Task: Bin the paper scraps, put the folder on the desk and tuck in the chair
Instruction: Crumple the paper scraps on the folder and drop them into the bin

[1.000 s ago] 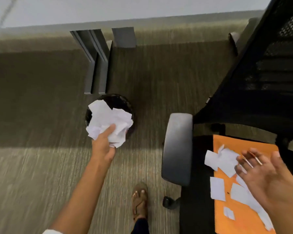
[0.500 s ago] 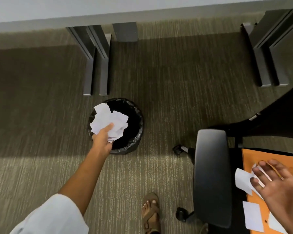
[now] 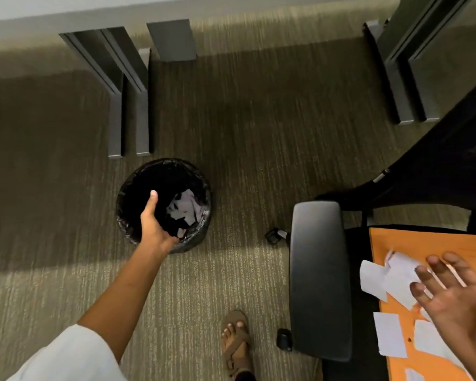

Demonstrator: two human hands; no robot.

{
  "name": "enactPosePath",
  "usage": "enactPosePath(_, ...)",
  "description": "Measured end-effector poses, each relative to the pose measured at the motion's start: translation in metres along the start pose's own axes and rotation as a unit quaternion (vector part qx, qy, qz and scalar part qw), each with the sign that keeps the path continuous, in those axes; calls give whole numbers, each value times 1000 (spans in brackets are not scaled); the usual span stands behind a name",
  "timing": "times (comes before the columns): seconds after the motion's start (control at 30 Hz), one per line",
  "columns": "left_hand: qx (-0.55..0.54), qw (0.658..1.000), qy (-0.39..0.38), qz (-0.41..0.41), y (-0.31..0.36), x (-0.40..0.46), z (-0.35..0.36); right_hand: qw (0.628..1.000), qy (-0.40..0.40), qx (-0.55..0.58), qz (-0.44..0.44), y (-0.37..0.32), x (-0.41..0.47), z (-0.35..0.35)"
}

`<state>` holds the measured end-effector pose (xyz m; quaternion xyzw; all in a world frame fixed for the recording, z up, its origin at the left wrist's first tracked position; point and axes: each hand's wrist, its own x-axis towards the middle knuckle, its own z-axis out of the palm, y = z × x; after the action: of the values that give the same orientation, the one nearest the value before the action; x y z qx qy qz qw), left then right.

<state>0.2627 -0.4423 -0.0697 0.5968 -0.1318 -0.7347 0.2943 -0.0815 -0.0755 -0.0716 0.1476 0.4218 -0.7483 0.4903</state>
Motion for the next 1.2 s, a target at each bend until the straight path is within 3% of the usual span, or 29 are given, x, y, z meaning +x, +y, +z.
enactPosePath(0.07,19,998,45,34,-2,-16,25,999,12,32,-5,5,-3,29)
enactPosePath(0.13,39,992,93,73,-5,-23,47,995,-9,46,-90,-13,-9,52)
enactPosePath(0.27,112,962,167,184,-15,-38,90,981,75,-100,-146,-56,-68,41)
enactPosePath(0.43,172,932,75,310,-41,-93,150,973,85,-157,-145,-97,-110,6)
enactPosePath(0.63,314,853,15,416,-83,-176,202,939,220,-237,-116,-128,-129,-53)
enactPosePath(0.73,362,818,-56,443,-129,-212,230,887,323,-318,-93,-130,-127,-87)
enactPosePath(0.83,429,791,-155,408,-189,-237,248,812,372,-445,-68,-122,-118,-115)
enactPosePath(1.0,660,663,-260,238,-306,-236,247,704,309,-637,-58,-103,-102,-129)
enactPosePath(1.13,757,550,-276,220,-369,-229,234,607,260,-749,-56,-92,-87,-139)
enactPosePath(1.2,790,499,-275,227,-387,-227,231,586,245,-771,-56,-90,-83,-144)
